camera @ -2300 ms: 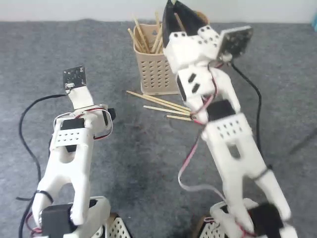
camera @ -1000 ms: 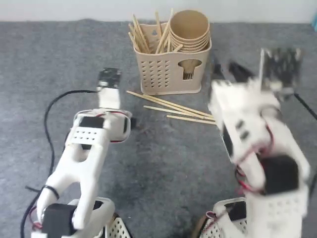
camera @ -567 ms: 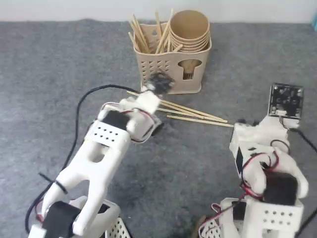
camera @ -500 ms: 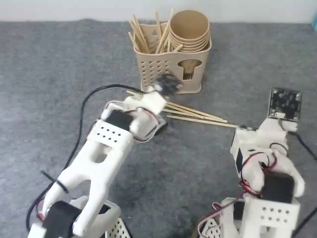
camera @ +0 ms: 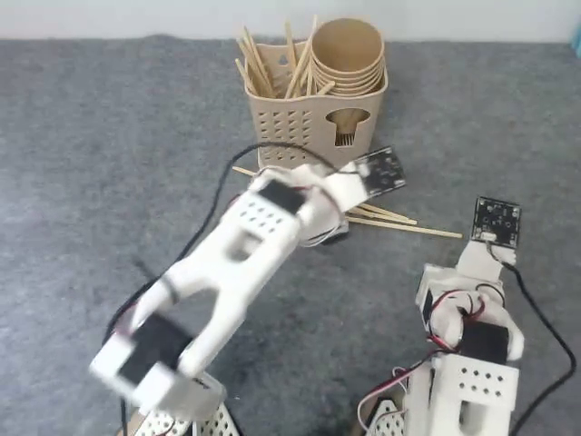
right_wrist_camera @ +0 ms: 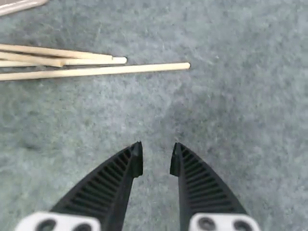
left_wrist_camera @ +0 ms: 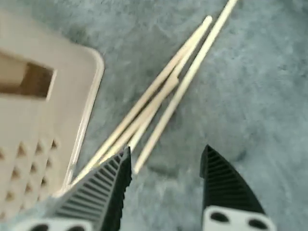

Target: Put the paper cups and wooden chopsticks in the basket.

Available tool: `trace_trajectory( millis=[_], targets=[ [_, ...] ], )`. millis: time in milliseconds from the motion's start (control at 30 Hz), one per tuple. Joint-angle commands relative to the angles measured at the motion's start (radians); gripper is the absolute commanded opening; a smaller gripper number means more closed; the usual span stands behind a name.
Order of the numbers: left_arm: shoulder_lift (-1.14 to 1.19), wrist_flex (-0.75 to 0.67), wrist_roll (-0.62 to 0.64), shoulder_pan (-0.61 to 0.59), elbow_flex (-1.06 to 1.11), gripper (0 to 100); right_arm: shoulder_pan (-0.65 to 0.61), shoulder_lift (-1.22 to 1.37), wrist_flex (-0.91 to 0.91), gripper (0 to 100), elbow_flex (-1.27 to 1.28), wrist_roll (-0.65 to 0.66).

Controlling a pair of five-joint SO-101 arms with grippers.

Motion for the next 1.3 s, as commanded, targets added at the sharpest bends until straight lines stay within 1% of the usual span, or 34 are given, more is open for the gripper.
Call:
trace_trajectory(
  millis=[0, 167, 467, 567, 633, 800, 867, 1000, 1267],
  targets=[
    [0.201, 0.003, -0.012, 0.026, -0.246, 22, 0.010, -0.051, -0.047, 10.5, 0.017, 0.018],
    [0.351, 0.005, -0.014, 0.041, -0.366, 22, 0.047, -0.124, -0.044, 10.5, 0.041, 0.018],
    [0.450, -0.032, -0.014, 0.041, -0.383, 22, 0.042, -0.179, -0.021, 10.5, 0.051, 0.018],
    [0.473, -0.071, -0.014, 0.044, -0.383, 22, 0.042, -0.189, -0.002, 10.5, 0.049, 0.018],
    [0.476, -0.075, -0.012, 0.044, -0.383, 19, 0.042, -0.189, -0.002, 10.5, 0.049, 0.018],
    [0.483, -0.081, -0.015, 0.071, -0.383, 5, 0.041, -0.189, -0.002, 10.5, 0.049, 0.018],
    [0.485, -0.075, -0.015, 0.081, -0.381, 1, 0.041, -0.189, -0.002, 10.5, 0.049, 0.018],
    [0.485, -0.071, -0.015, 0.083, -0.377, 1, 0.041, -0.189, -0.002, 10.5, 0.049, 0.020],
    [0.477, -0.005, -0.015, 0.104, -0.377, 1, 0.039, -0.189, -0.008, 10.5, 0.051, 0.020]
  ],
)
